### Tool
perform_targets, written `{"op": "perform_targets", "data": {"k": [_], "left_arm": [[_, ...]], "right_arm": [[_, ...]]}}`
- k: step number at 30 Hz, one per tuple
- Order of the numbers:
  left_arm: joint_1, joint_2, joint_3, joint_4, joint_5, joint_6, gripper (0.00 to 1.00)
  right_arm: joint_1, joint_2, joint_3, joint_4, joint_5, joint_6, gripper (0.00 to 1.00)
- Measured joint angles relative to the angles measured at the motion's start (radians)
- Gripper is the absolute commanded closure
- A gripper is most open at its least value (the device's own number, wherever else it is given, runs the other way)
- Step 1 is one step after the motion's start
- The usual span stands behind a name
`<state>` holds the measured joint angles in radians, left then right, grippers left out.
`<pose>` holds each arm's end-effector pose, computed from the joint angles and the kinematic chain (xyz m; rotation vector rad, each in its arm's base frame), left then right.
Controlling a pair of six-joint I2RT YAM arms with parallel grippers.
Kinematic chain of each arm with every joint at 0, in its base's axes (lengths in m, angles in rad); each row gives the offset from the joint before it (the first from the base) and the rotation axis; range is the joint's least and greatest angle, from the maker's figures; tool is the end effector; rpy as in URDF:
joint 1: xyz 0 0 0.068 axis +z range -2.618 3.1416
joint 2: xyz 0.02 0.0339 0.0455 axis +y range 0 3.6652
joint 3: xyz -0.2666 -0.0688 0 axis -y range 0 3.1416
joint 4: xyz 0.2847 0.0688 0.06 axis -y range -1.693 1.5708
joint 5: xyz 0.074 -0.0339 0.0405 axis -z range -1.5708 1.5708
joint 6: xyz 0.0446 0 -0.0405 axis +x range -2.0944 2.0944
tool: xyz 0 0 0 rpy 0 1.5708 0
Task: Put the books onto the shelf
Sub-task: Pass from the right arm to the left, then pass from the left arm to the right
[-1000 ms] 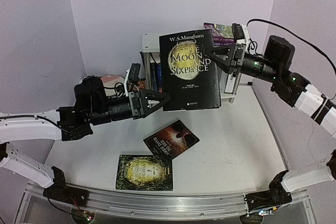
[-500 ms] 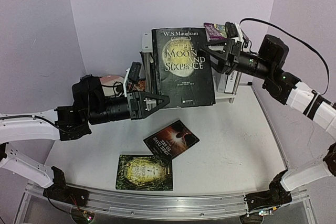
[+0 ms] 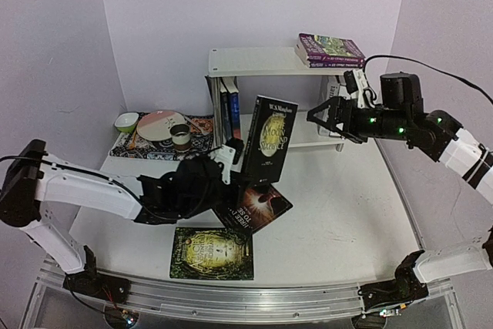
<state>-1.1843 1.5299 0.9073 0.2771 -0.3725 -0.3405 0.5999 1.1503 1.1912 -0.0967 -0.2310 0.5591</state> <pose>0.1598 -0.3496 0.2235 0.5580 1.8685 -0.6750 0.2504 0.1837 0.4219 -0.2246 1.7222 1.0617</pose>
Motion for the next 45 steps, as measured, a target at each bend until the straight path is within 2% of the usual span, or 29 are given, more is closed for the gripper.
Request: {"op": "perform_targets", "data": {"k": [5,9,13,17,29,34,36,41,43,44,45], "left_arm": [[-0.049,0.194,0.124,0.013,-0.186,0.121,1.0],[-0.061,0.308,0.201,0.132,-0.294,0.238,1.0],[-0.061,0.42,0.278,0.278,-0.403,0.348,1.0],[-0.061,0.516,0.368,0.355,-0.482,0.426,1.0],[-0.064,0.606,0.481,0.428,-0.61,0.517,1.0],[-0.07,0.613,0.481,0.451,-0.628,0.526,1.0],[-0.073,0.618,0.481,0.458,-0.63,0.527,1.0],[-0.079,0.62,0.481,0.464,-0.634,0.536,1.0],[-0.08,0.621,0.481,0.464,-0.635,0.544,0.99],[-0.08,0.621,0.481,0.463,-0.637,0.55,0.92],[-0.08,0.621,0.481,0.464,-0.64,0.555,0.8]], "right_arm": [[0.0,0.024,-0.023,-0.039,0.009,-0.014,0.1],[0.0,0.092,-0.022,-0.047,0.001,-0.003,0.02],[0.001,0.148,0.0,-0.069,0.004,0.044,0.02],[0.018,0.166,0.03,-0.067,0.024,0.063,0.02],[0.162,0.166,0.031,0.027,0.303,0.062,0.23],[0.212,0.188,0.018,0.13,0.419,0.07,0.27],[0.22,0.203,0.018,0.16,0.446,0.07,0.38],[0.241,0.24,0.02,0.208,0.528,0.072,0.76],[0.256,0.246,0.025,0.21,0.557,0.073,0.98],[0.261,0.249,0.031,0.204,0.573,0.075,1.0],[0.263,0.253,0.037,0.199,0.584,0.08,1.0]]}}
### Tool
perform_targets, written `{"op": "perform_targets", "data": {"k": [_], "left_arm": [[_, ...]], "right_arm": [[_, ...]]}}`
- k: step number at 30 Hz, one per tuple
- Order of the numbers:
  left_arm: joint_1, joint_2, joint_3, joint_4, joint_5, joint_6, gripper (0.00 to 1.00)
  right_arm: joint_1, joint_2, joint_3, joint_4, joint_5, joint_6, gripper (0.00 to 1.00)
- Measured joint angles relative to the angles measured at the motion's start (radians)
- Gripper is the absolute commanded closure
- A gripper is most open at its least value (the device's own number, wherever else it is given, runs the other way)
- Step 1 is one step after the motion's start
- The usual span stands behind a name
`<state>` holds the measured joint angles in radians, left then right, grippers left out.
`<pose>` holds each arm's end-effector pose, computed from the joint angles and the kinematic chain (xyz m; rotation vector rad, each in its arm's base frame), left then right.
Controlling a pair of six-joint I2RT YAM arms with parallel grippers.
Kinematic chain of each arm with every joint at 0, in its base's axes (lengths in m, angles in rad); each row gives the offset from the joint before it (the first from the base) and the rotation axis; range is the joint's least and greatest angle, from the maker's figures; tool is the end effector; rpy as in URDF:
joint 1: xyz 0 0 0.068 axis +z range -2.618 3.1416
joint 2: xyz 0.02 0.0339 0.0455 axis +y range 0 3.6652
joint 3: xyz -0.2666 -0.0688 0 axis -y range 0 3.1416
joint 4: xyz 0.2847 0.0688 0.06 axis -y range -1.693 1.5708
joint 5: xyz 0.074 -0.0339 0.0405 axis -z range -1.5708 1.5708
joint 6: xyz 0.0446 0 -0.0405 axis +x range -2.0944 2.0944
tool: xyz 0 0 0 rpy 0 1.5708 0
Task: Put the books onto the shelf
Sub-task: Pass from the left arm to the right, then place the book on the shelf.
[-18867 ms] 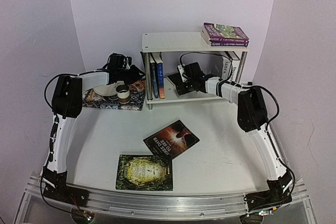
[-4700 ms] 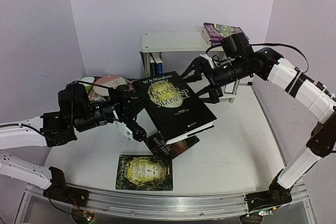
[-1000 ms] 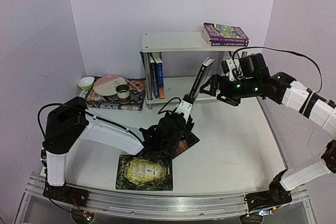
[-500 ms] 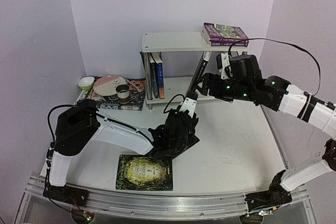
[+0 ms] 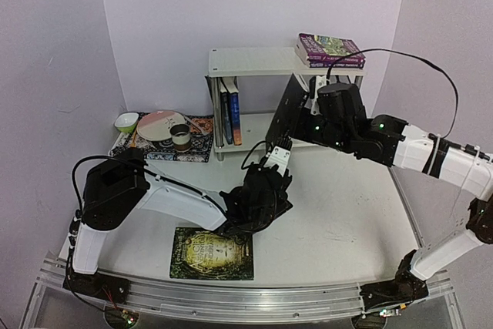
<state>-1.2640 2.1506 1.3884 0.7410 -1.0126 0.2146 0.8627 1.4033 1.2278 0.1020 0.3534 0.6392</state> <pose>0.1904 -0.4757 0.1813 0.3790 1.5360 -0.0146 0.2601 0.2800 0.3772 0.0900 1.7081 0.8494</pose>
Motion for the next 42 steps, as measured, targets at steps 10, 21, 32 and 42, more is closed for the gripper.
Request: {"op": "perform_targets", "data": {"k": [10,21,32,42], "left_arm": [[-0.056,-0.184,-0.236,0.078,0.076,-0.015,0.25],[0.019,-0.769,-0.536,-0.292,0.406,-0.475,0.38],[0.536,-0.962,-0.654,-0.513,0.908,-0.713,0.4],[0.814,-0.902,-0.626,-0.566,1.145,-0.833,0.47]], "right_arm": [[0.002,0.02,-0.003,-0.067,0.069,-0.069,1.0],[-0.006,0.094,-0.119,0.092,0.037,-0.278,1.0],[-0.006,0.25,-0.112,0.337,0.003,-0.397,1.0],[-0.006,0.313,0.005,0.37,0.029,-0.46,1.0]]}}
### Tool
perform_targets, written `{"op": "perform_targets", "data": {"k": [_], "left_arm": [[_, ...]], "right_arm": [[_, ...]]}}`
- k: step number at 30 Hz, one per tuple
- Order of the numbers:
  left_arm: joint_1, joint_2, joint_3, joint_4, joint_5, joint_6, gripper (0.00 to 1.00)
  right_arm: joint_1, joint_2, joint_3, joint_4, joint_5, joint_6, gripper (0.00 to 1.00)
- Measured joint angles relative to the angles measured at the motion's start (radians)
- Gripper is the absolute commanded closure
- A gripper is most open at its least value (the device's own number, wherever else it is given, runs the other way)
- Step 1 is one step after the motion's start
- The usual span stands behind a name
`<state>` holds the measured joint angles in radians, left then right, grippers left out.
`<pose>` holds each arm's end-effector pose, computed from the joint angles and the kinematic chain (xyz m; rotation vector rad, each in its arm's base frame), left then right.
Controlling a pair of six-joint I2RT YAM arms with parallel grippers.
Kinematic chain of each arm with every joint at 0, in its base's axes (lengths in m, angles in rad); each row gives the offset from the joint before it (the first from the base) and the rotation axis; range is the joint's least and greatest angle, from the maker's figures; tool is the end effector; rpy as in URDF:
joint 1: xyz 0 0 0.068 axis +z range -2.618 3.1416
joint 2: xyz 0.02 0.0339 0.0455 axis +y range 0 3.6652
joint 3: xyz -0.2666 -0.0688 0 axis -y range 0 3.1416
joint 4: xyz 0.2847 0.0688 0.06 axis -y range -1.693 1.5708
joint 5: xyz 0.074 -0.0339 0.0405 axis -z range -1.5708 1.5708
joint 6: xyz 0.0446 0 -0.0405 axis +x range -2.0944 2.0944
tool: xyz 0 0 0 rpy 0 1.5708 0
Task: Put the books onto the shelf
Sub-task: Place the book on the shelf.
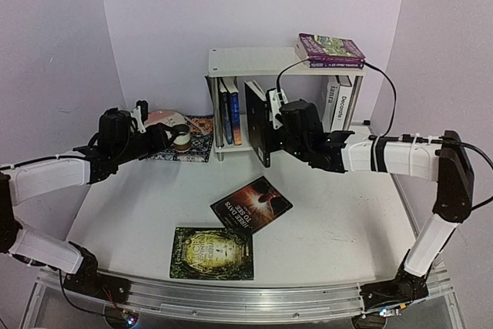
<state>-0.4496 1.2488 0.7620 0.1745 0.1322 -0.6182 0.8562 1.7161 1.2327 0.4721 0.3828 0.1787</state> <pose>0.2927 -0.1478 0.2499 -0.0713 1.9706 -0.8419 0.3101 0.3320 0.2968 -0.2388 1.5862 0.5052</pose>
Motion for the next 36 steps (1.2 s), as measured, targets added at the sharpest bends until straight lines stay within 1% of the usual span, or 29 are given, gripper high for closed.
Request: {"op": "perform_targets", "data": {"k": [3,10,20,26,28,31,36], "left_arm": [[0.039,0.087,0.068,-0.012,0.043,-0.032,0.49],[0.106,0.344,0.313,-0.018,0.102,-0.093,0.53],[0.148,0.69,0.671,-0.018,0.171,-0.149,0.57],[0.149,0.898,0.918,-0.018,0.241,-0.187,0.67],[0.149,0.961,0.993,-0.017,0.271,-0.202,0.68],[0.148,1.039,1.079,-0.017,0.313,-0.226,0.69],[0.148,1.097,1.133,-0.018,0.351,-0.252,0.69]], "right_arm": [[0.0,0.026,0.038,0.012,0.013,-0.024,1.0],[-0.013,0.109,0.106,0.049,0.029,-0.053,1.0],[-0.051,0.265,0.225,0.081,0.04,-0.063,1.0],[-0.066,0.349,0.313,0.106,0.054,-0.08,1.0],[-0.066,0.372,0.339,0.111,0.057,-0.086,1.0],[-0.069,0.406,0.379,0.115,0.055,-0.093,1.0],[-0.07,0.451,0.435,0.123,0.051,-0.098,1.0]]}}
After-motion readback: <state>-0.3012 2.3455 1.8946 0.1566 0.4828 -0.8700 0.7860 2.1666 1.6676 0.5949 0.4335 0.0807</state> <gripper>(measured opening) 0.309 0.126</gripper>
